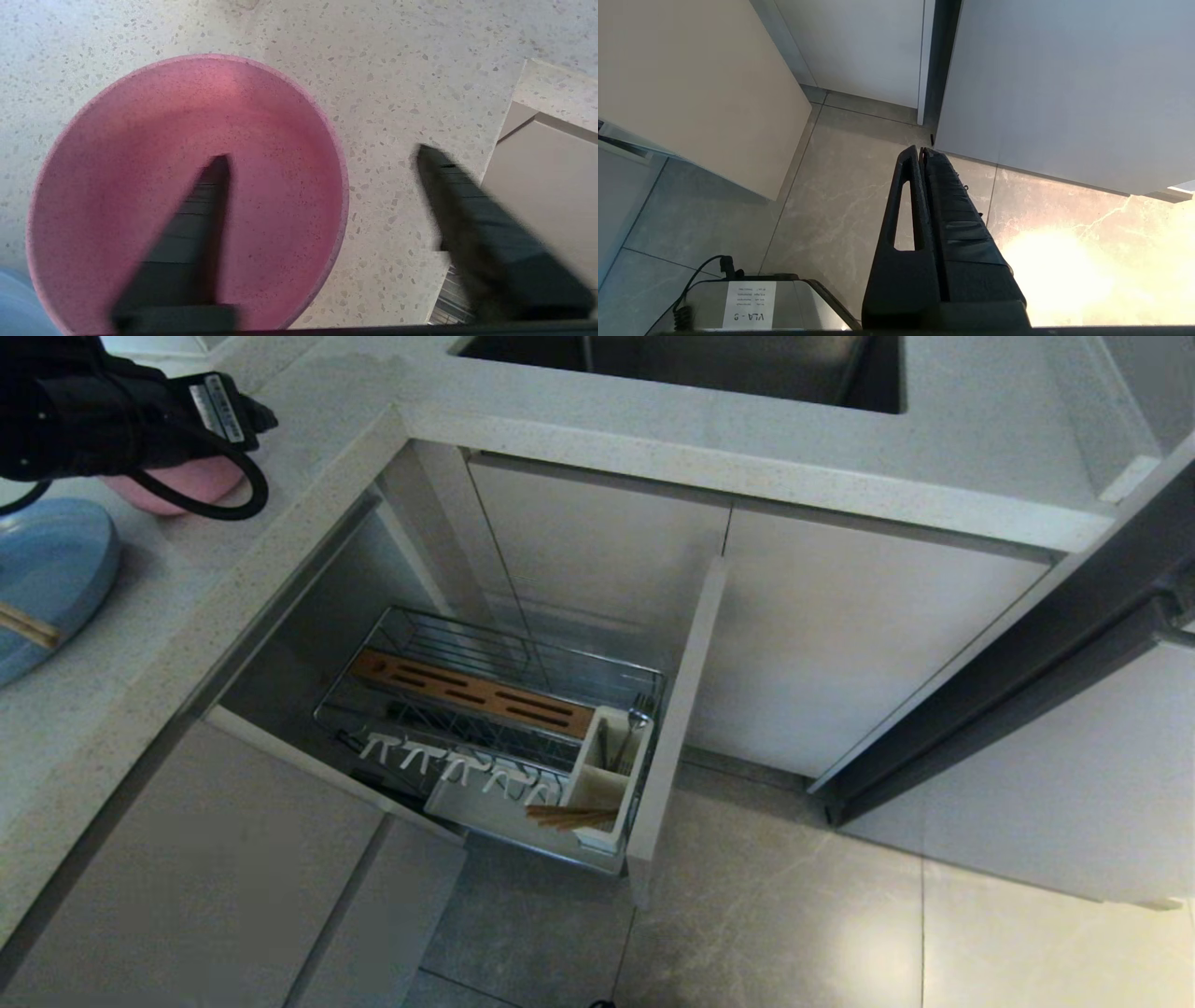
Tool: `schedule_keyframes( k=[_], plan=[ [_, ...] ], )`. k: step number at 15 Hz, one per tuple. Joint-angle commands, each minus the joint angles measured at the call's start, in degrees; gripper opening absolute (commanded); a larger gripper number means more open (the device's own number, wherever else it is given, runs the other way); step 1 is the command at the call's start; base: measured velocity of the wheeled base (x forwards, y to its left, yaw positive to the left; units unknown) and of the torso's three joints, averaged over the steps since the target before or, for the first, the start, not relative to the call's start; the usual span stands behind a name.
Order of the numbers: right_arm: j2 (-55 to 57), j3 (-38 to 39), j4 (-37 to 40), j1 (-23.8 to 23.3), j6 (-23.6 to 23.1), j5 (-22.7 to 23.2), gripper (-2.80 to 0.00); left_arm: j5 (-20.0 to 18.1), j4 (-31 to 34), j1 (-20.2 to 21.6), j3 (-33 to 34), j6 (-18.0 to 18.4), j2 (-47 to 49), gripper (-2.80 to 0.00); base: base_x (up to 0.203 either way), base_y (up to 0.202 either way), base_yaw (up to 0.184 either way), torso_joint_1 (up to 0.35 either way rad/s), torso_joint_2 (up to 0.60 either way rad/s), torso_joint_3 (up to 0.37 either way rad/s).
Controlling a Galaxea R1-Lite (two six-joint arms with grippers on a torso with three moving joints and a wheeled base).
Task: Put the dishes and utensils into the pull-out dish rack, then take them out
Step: Pick up the bowl and place it in the cupboard
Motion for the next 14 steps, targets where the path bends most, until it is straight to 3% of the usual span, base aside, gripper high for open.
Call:
schedule_keyframes(
  k=[1,11,14],
  plan=[
    [0.0,0.0,0.0,0.0,-0.1,0.0,-2.8,0.1,-0.1,0.0,0.0,0.0,-0.2,-2.8,0.0,0.0,0.0,0.0,0.0,0.0],
    [0.0,0.0,0.0,0.0,0.0,0.0,-2.8,0.7,-0.3,-0.1,0.5,-1.1,-3.0,-2.8,0.0,0.0,0.0,0.0,0.0,0.0],
    [0.0,0.0,0.0,-0.1,0.0,0.0,-2.8,0.7,-0.3,-2.1,1.3,-7.2,-7.8,-2.8,0.0,0.0,0.0,0.0,0.0,0.0]
  ],
)
